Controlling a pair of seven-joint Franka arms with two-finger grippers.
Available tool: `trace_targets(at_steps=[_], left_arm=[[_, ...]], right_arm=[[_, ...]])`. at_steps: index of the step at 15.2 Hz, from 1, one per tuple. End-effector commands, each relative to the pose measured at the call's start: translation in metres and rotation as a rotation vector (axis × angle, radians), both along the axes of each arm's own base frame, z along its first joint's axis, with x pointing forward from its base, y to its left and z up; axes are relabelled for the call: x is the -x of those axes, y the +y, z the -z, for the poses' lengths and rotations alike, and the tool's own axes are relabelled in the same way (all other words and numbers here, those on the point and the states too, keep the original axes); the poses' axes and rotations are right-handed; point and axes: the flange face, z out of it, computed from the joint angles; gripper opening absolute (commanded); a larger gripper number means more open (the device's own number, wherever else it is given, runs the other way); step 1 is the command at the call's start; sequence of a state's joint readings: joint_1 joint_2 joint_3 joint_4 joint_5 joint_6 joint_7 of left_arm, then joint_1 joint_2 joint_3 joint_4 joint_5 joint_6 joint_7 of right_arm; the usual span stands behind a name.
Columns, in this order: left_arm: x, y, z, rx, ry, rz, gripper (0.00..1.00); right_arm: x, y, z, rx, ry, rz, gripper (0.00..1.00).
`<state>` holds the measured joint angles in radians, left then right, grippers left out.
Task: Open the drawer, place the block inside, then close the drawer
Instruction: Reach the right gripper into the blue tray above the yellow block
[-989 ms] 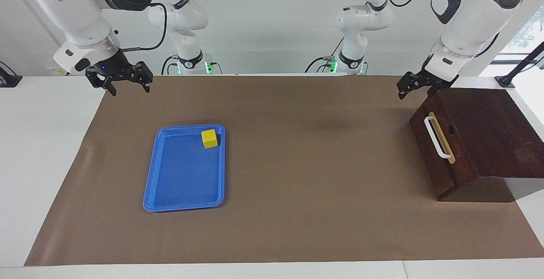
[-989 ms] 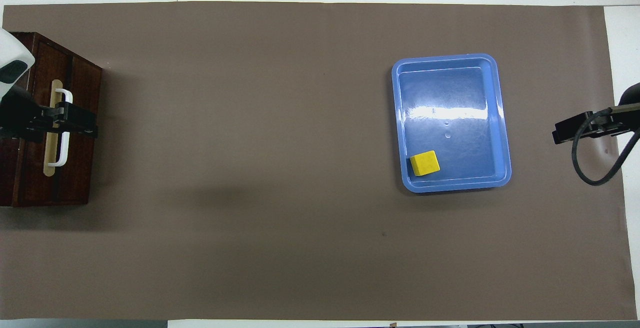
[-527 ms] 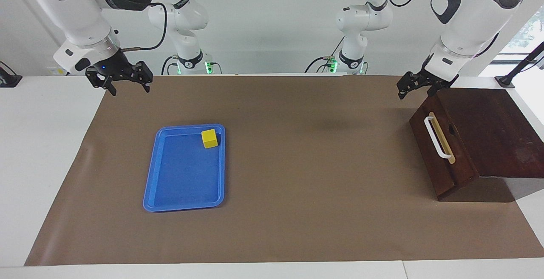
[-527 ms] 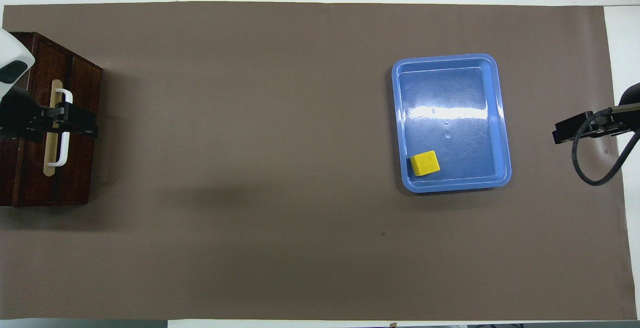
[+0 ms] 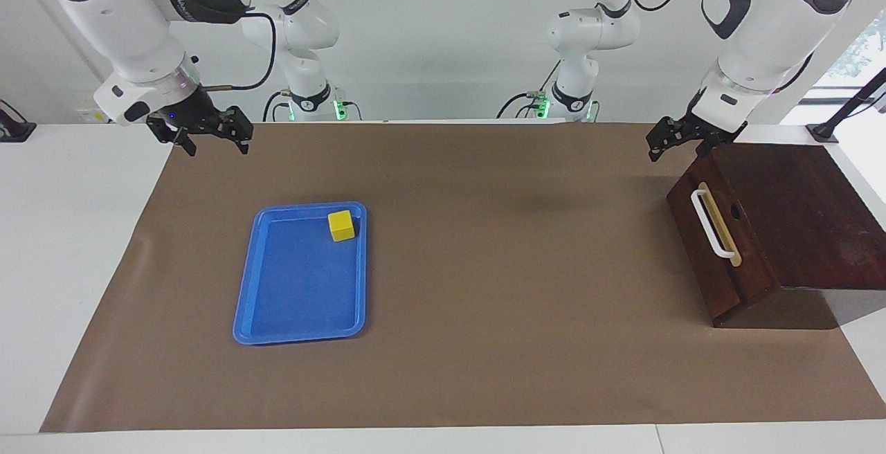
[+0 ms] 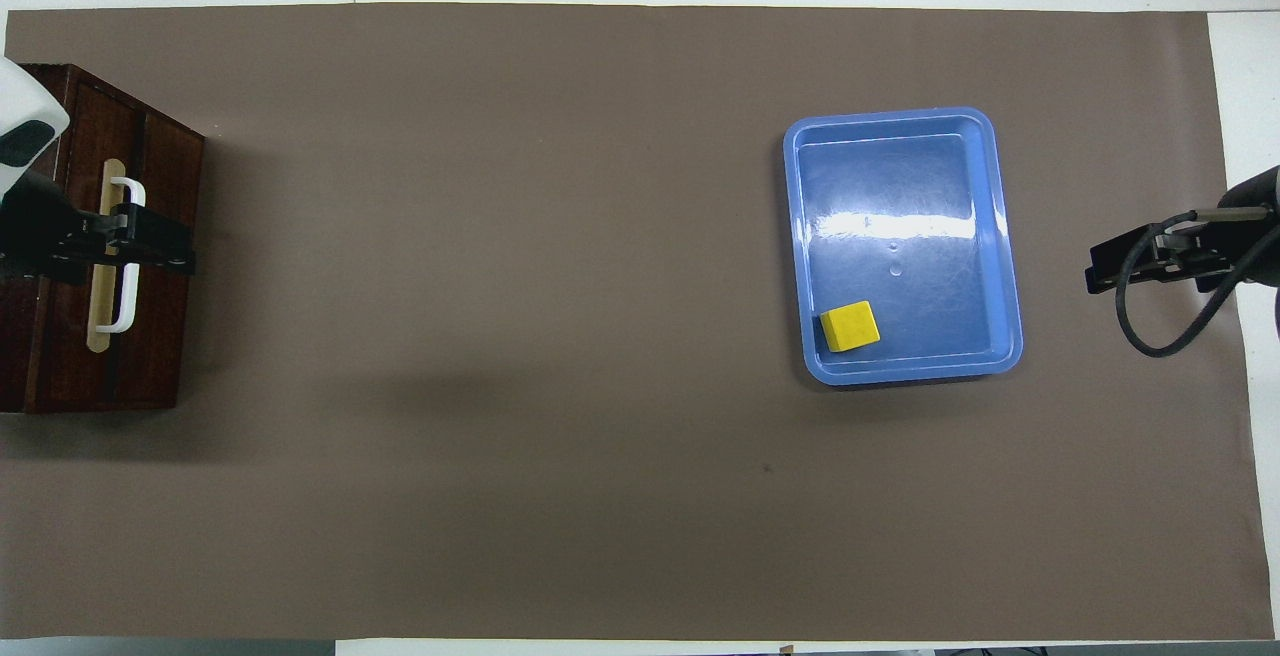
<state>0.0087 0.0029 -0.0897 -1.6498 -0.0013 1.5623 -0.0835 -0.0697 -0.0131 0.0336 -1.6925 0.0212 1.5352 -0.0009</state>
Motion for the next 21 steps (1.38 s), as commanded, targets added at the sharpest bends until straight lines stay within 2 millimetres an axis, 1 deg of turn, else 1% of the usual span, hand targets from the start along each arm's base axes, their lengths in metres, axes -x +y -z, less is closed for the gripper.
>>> trace_targets(at_steps=[1,3,5,7,9,11,13,14,16,18,20,21], left_arm=[[0.006,0.002,-0.004,0.012,-0.016,-0.003,1.0],[0.005,0.003,-0.005,0.012,-0.019,-0.005,1.0],[0.005,0.002,-0.005,0.012,-0.019,-0.003,1.0],[0.005,0.002,-0.006,0.013,-0.023,-0.003,1.0],[0.006,0.002,-0.005,0.012,-0.017,-0.003,1.0],[0.005,0.002,-0.005,0.012,-0.019,-0.003,1.0],[0.006,0.002,-0.005,0.012,-0.019,-0.003,1.0],[0.005,0.002,-0.005,0.012,-0.019,-0.003,1.0],[0.006,0.002,-0.005,0.012,-0.017,-0.003,1.0],[0.005,0.002,-0.006,0.012,-0.022,-0.003,1.0],[0.006,0.002,-0.005,0.012,-0.019,-0.003,1.0],[0.006,0.003,-0.006,0.012,-0.019,-0.005,1.0]], right_arm=[[0.008,0.001,0.029,-0.019,0.043,0.126,1.0],[0.006,0.006,0.049,-0.044,0.066,0.229,1.0],[0.005,0.01,0.077,-0.059,0.117,0.386,1.0],[0.002,0.015,0.101,-0.114,0.152,0.528,1.0],[-0.006,0.022,0.128,-0.168,0.208,0.698,1.0],[-0.013,0.026,0.149,-0.216,0.238,0.781,1.0],[-0.016,0.033,0.165,-0.285,0.27,0.913,1.0],[-0.019,0.033,0.177,-0.312,0.301,0.96,1.0],[-0.025,0.032,0.21,-0.322,0.364,0.995,1.0],[-0.033,0.026,0.243,-0.374,0.436,1.056,1.0],[-0.043,0.03,0.26,-0.4,0.473,1.075,1.0],[-0.043,0.03,0.271,-0.401,0.497,1.085,1.0]])
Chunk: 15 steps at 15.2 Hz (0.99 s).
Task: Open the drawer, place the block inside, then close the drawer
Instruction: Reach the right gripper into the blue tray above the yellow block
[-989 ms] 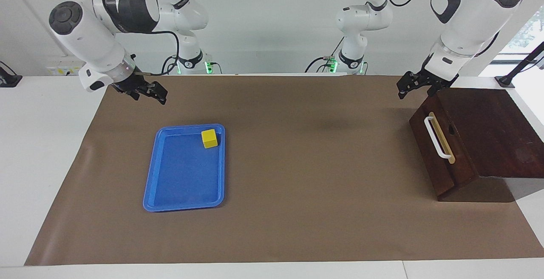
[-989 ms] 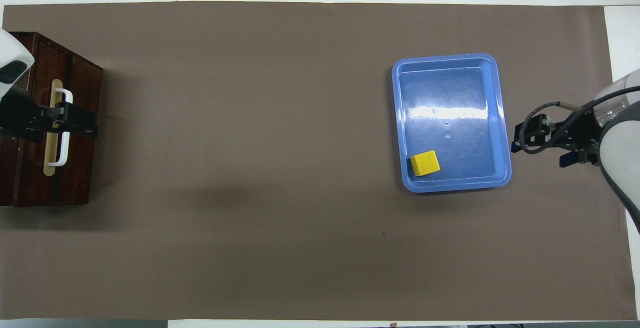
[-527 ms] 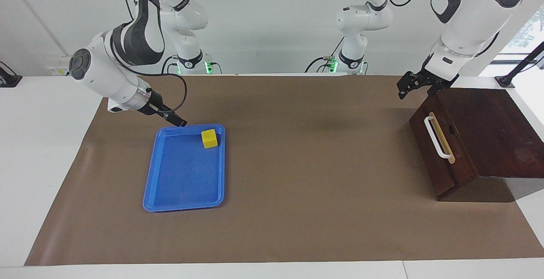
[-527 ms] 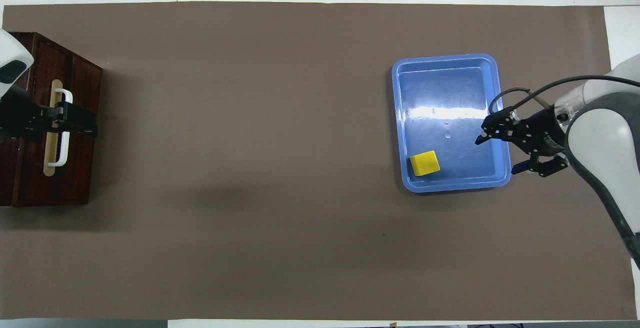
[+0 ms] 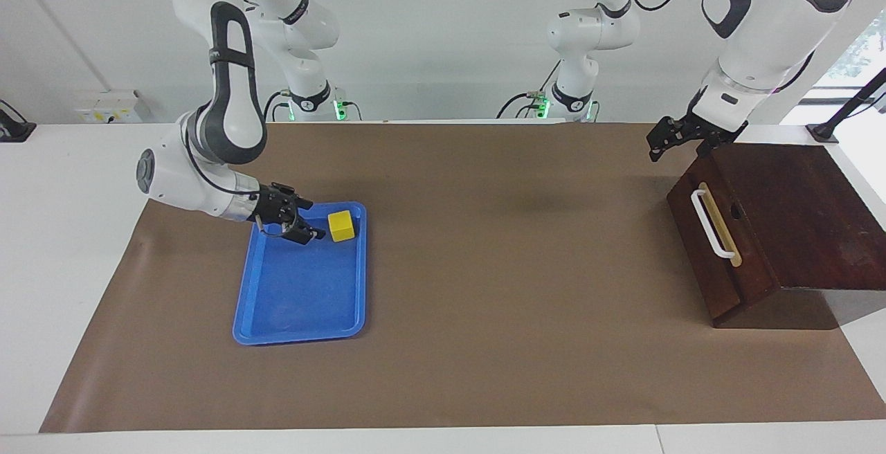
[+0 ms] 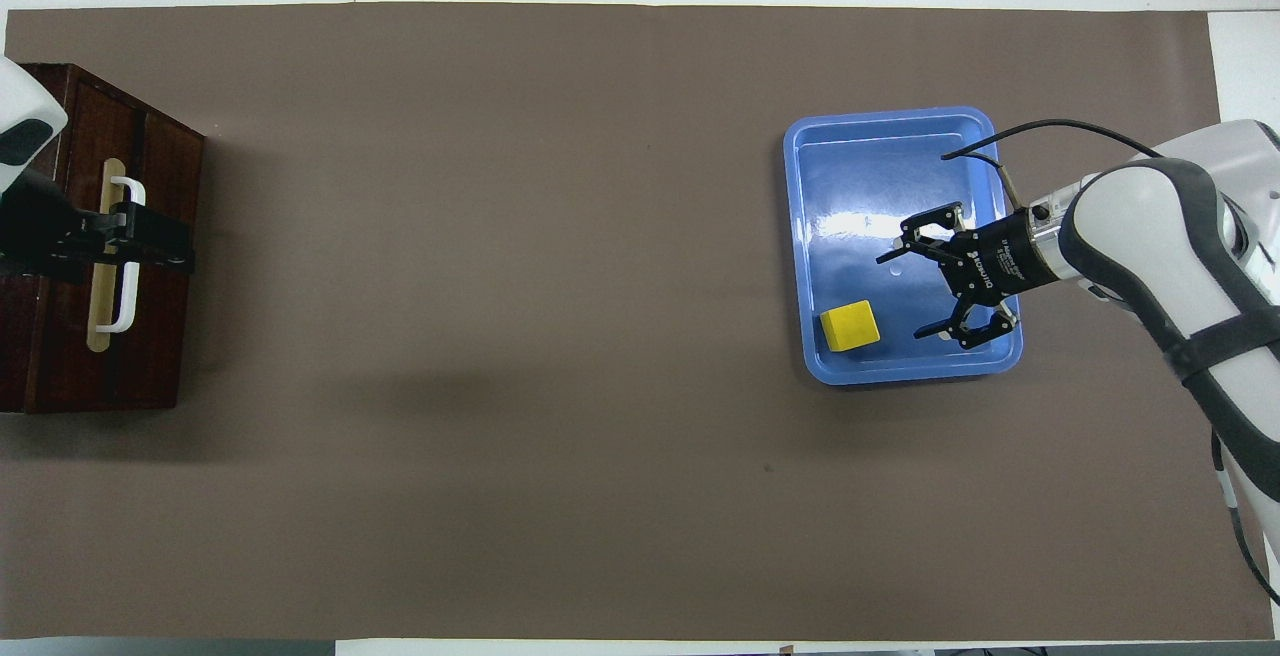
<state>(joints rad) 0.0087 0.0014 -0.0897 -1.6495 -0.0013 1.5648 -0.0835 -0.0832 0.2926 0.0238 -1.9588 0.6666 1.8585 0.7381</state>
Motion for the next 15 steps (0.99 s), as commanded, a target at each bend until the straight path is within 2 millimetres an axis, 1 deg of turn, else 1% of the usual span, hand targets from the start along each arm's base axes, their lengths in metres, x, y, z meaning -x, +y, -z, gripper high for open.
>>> trace_targets(at_steps=[1,2,3,5,8,9,11,13,14,15], left_arm=[[0.005,0.003,-0.005,0.012,-0.021,-0.005,1.0],[0.006,0.003,-0.005,0.012,-0.016,-0.005,1.0],[0.006,0.003,-0.005,0.012,-0.016,-0.005,1.0],[0.006,0.002,-0.005,0.012,-0.016,-0.003,1.0],[0.006,0.003,-0.005,0.012,-0.016,-0.005,1.0],[0.006,0.003,-0.005,0.012,-0.018,-0.005,1.0],[0.006,0.002,-0.005,0.012,-0.016,-0.003,1.0],[0.006,0.002,-0.005,0.012,-0.018,-0.003,1.0],[0.006,0.003,-0.005,0.012,-0.016,-0.005,1.0],[0.006,0.003,-0.005,0.012,-0.018,-0.005,1.0]], right_arm=[[-0.01,0.0,0.026,-0.072,0.052,0.052,1.0],[-0.009,0.003,0.031,-0.089,0.068,0.062,1.0],[-0.007,0.011,0.035,-0.093,0.084,0.054,1.0],[-0.002,0.013,0.039,-0.096,0.115,0.062,1.0],[0.004,0.009,0.043,-0.119,0.147,0.085,1.0],[0.003,0.007,0.044,-0.141,0.154,0.115,1.0],[0.003,0.009,0.045,-0.143,0.154,0.122,1.0],[0.01,0.007,0.05,-0.146,0.177,0.127,1.0],[0.012,0.0,0.049,-0.151,0.184,0.134,1.0],[0.014,0.0,0.048,-0.161,0.194,0.129,1.0]])
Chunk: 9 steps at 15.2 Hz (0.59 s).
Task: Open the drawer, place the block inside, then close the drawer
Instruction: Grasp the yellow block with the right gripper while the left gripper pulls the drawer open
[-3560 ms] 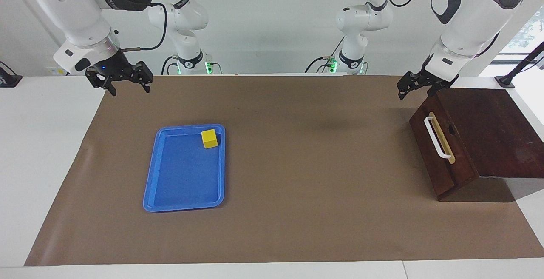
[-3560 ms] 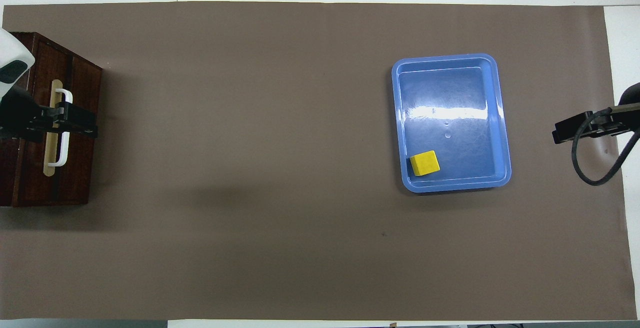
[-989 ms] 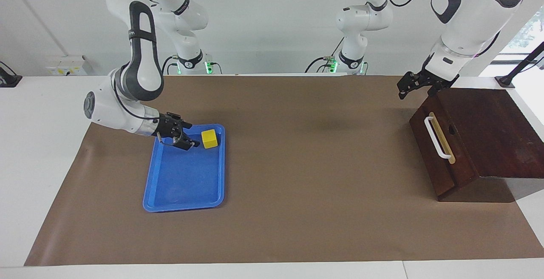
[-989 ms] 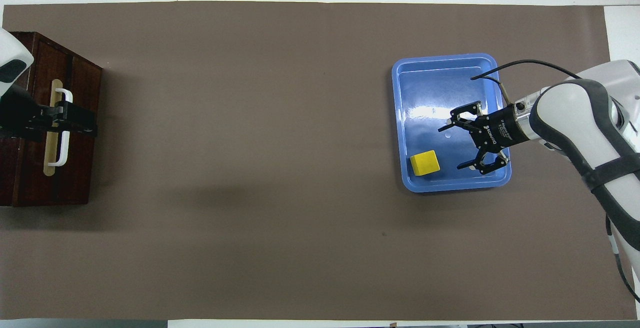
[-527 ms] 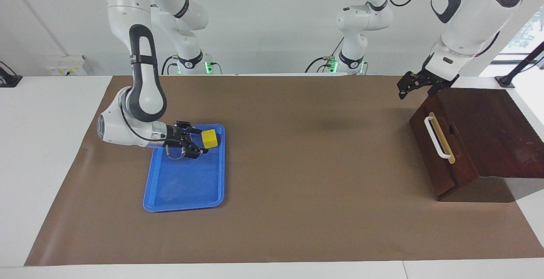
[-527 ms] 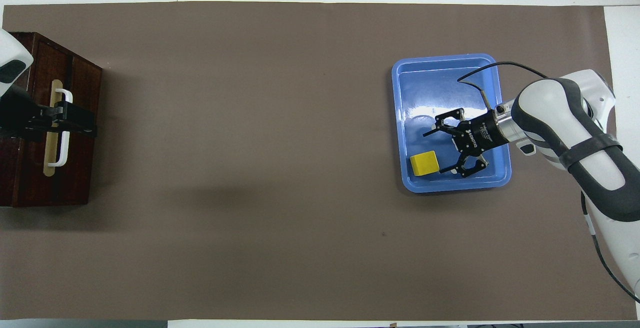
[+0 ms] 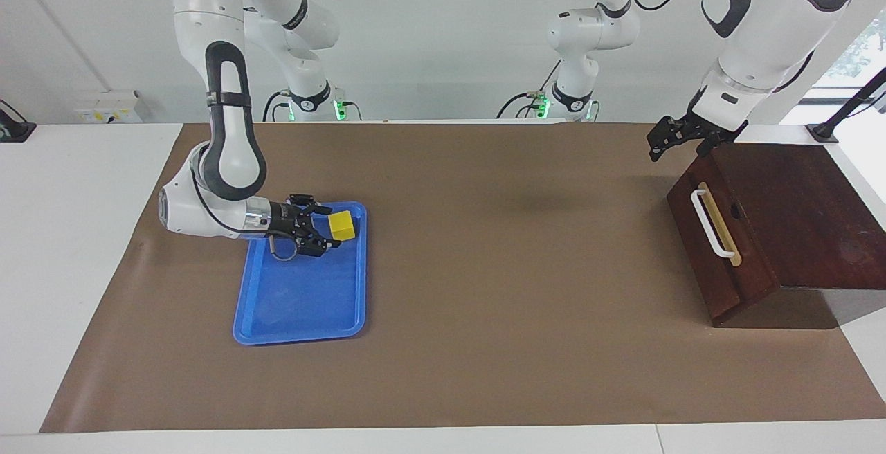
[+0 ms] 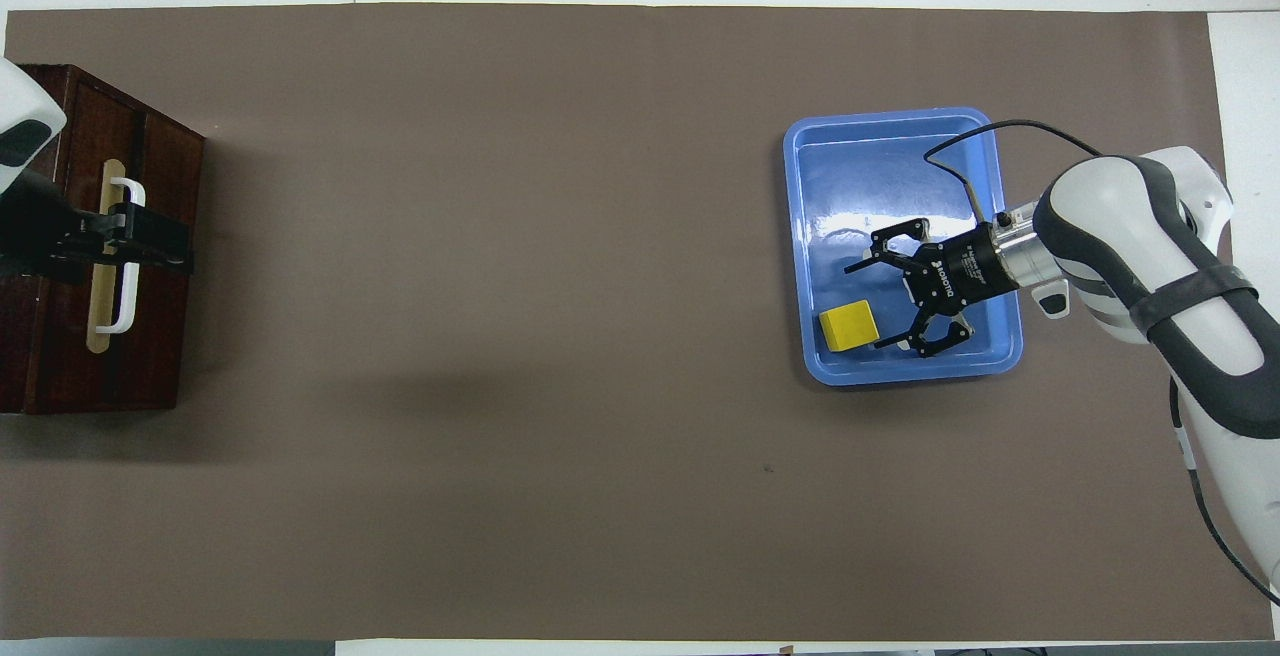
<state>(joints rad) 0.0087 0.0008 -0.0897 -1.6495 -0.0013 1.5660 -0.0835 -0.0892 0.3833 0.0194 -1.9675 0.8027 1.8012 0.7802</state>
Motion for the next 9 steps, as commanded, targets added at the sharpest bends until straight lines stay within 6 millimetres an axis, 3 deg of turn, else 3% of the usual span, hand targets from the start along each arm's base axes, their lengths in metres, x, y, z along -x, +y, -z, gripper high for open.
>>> trace_targets(at_steps=[1,6,9], left_arm=[[0.006,0.003,-0.005,0.012,-0.014,-0.005,1.0],[0.005,0.003,-0.006,0.013,-0.026,-0.005,1.0],[0.002,0.018,-0.009,0.001,-0.044,-0.039,1.0]], right_arm=[[0.008,-0.006,-0.003,-0.039,0.04,0.017,1.0],[0.018,-0.006,-0.001,-0.052,0.049,-0.033,1.0],[0.02,-0.013,0.003,-0.048,0.006,-0.068,1.0]])
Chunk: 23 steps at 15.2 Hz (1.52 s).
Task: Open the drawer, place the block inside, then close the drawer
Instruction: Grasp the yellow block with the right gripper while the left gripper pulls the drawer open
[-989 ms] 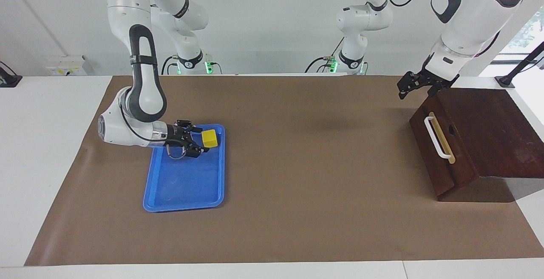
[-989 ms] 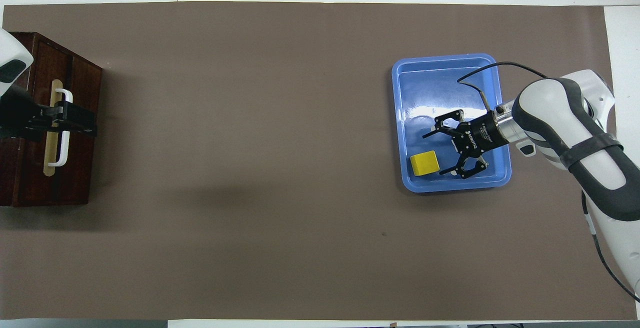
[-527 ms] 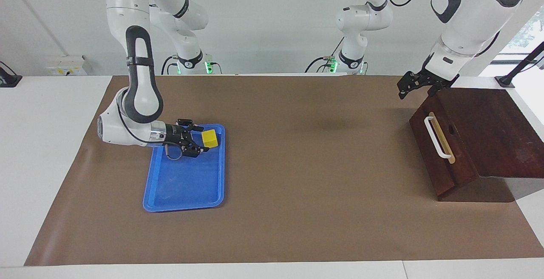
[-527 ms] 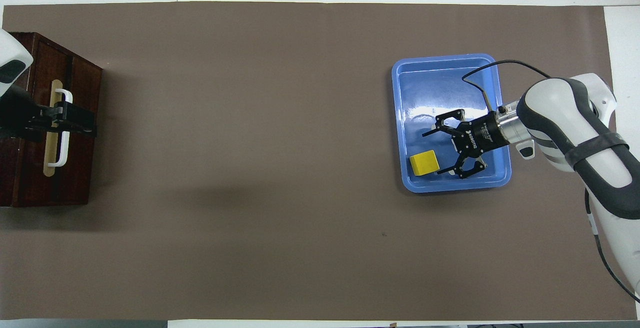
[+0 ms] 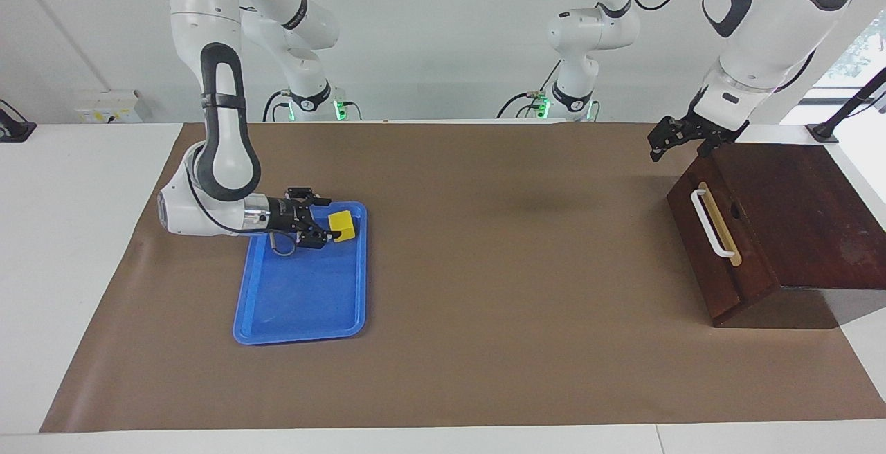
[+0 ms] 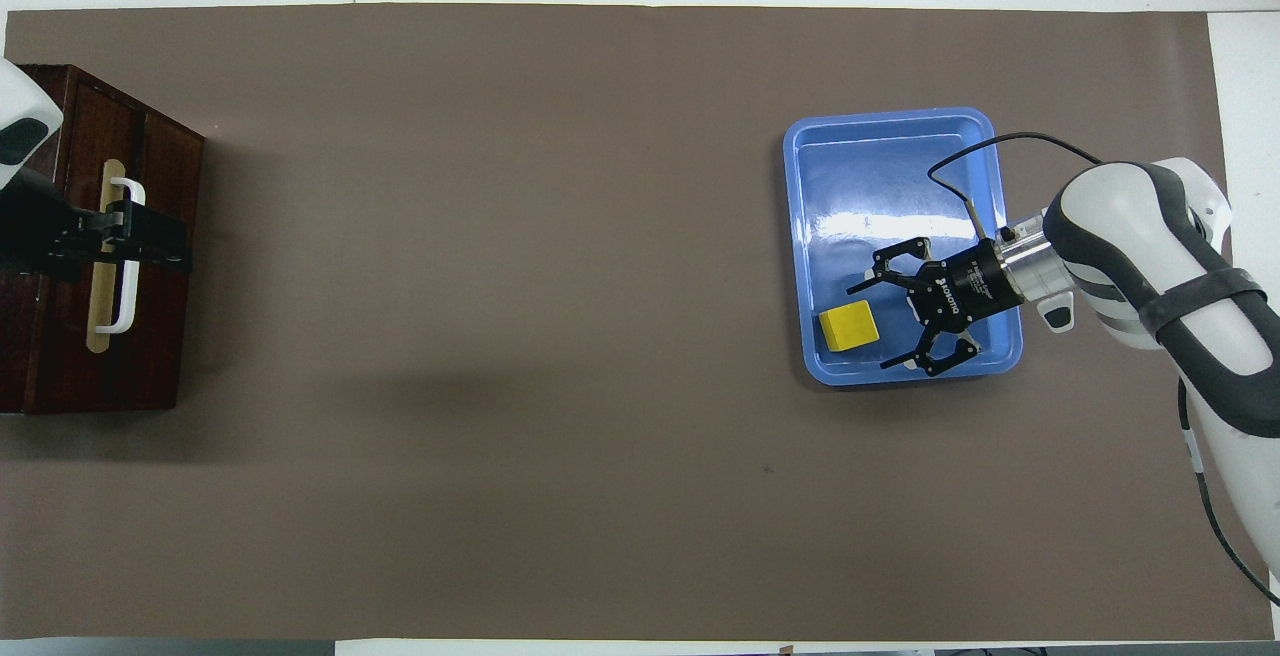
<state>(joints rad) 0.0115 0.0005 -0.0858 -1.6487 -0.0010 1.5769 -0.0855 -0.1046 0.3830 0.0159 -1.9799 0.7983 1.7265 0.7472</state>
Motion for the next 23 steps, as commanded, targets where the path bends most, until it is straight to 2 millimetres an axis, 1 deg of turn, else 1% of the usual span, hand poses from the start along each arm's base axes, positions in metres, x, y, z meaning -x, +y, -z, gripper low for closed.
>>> trace_targets(at_steps=[1,2,4,5,6,7,8,11,14,15,16,19,21,23], left_arm=[[0.0,0.018,-0.006,-0.039,-0.052,-0.028,1.0],[-0.003,0.017,-0.002,-0.08,-0.097,-0.006,1.0],[-0.01,0.018,0.026,-0.119,-0.164,0.021,1.0],[-0.018,0.02,0.042,-0.156,-0.171,0.041,1.0],[-0.03,0.018,0.062,-0.194,-0.164,0.066,1.0],[-0.04,0.005,0.081,-0.256,-0.166,0.13,1.0],[-0.049,-0.002,0.098,-0.314,-0.163,0.182,1.0],[-0.063,-0.003,0.136,-0.36,-0.168,0.236,1.0],[-0.062,0.006,0.154,-0.388,-0.2,0.273,1.0],[-0.061,0.016,0.16,-0.406,-0.198,0.277,1.0],[-0.059,0.021,0.165,-0.42,-0.19,0.282,1.0],[-0.052,0.022,0.173,-0.418,-0.173,0.287,1.0],[-0.045,0.031,0.183,-0.411,-0.171,0.278,1.0],[-0.037,0.03,0.193,-0.399,-0.183,0.274,1.0]], right_arm=[[0.007,-0.01,0.001,0.012,-0.042,-0.031,1.0],[0.004,-0.013,0.002,0.03,-0.06,-0.021,1.0],[0.007,-0.015,0.009,0.05,-0.065,-0.004,1.0],[0.012,-0.014,0.014,0.053,-0.064,-0.005,1.0],[0.014,-0.014,0.017,0.054,-0.065,-0.009,1.0],[0.014,-0.014,0.016,0.053,-0.067,-0.008,1.0],[0.014,-0.013,0.016,0.051,-0.065,-0.006,1.0],[0.011,-0.011,0.014,0.045,-0.066,0.01,1.0],[0.005,-0.007,0.009,0.034,-0.066,0.033,1.0],[0.004,-0.006,0.008,0.034,-0.069,0.032,1.0],[0.002,-0.006,0.005,0.034,-0.073,0.029,1.0],[-0.001,-0.006,0.004,0.036,-0.075,0.034,1.0],[-0.001,-0.005,0.004,0.036,-0.074,0.033,1.0],[-0.001,-0.005,0.004,0.035,-0.072,0.037,1.0]])
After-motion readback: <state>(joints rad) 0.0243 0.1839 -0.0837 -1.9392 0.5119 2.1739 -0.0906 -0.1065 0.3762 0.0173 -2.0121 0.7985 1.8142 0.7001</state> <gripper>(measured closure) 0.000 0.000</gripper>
